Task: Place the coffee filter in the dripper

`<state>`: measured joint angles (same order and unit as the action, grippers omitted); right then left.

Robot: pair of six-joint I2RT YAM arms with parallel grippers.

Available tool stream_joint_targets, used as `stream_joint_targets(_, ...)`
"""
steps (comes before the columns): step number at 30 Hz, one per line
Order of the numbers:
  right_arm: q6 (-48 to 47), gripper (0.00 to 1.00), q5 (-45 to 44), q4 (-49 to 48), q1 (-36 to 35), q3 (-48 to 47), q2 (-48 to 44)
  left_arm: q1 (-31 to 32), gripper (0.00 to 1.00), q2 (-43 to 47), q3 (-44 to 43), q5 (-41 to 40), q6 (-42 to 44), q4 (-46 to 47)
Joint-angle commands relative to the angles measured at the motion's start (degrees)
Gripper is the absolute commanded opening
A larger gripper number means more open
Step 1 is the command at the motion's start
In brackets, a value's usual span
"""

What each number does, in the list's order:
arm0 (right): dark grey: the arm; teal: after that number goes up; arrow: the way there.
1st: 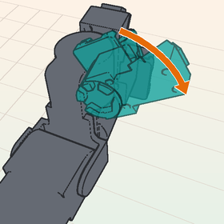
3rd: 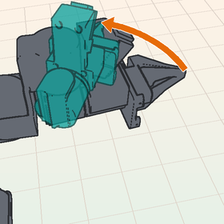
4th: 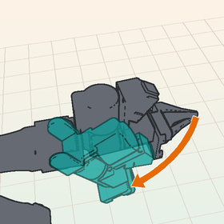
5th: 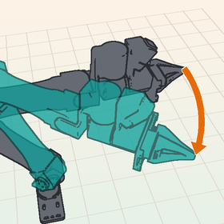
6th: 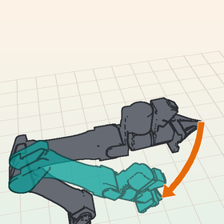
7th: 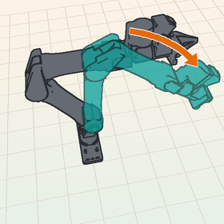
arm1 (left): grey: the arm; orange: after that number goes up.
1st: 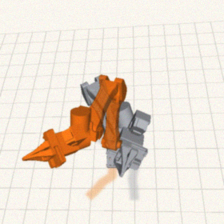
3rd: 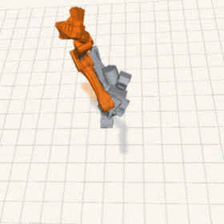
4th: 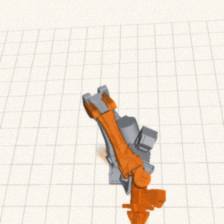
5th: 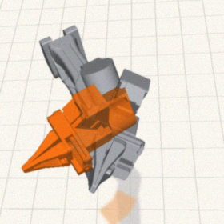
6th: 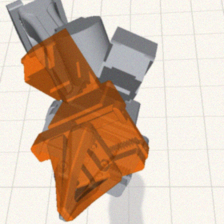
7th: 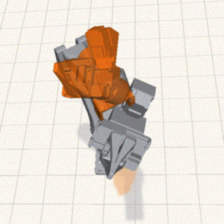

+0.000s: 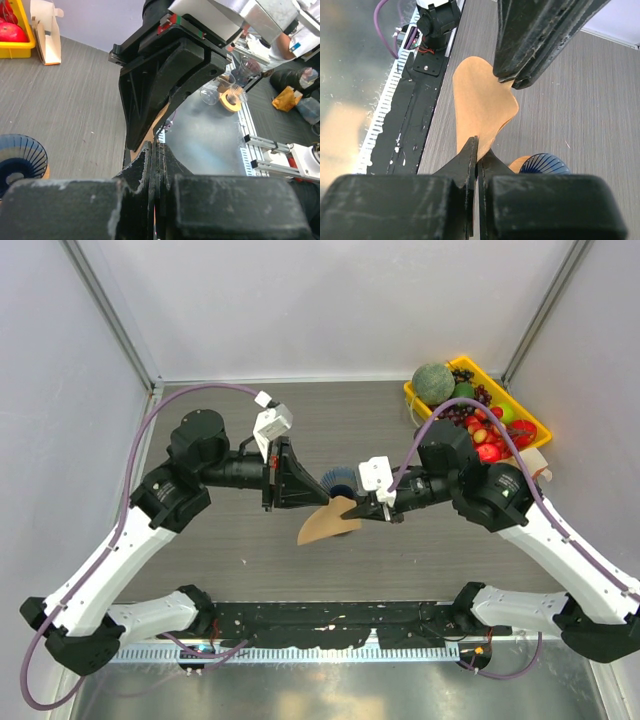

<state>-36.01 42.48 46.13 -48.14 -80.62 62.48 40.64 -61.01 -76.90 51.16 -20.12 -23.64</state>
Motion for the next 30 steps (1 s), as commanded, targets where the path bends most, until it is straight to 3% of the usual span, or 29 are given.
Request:
stream_joint_targets(1, -2.5, 0.05, -0.8, -0.2, -0.5, -1.0, -1.9, -1.4, 0.0, 0.0, 2.3, 3.5, -6.7, 6.5)
stream_joint_targets(16, -4.9, 0.05, -4.7, -0.4, -1.0, -0.9, -2.1, -2.5, 0.0, -0.3, 8.8, 11.2, -21.4, 22.0)
stream_joint_targets(30, -2.8, 0.05, -6.0, -2.3, -1.0, -2.1, -1.0, -2.6, 0.0, 0.1, 10.7, 11.9, -23.4, 22.8)
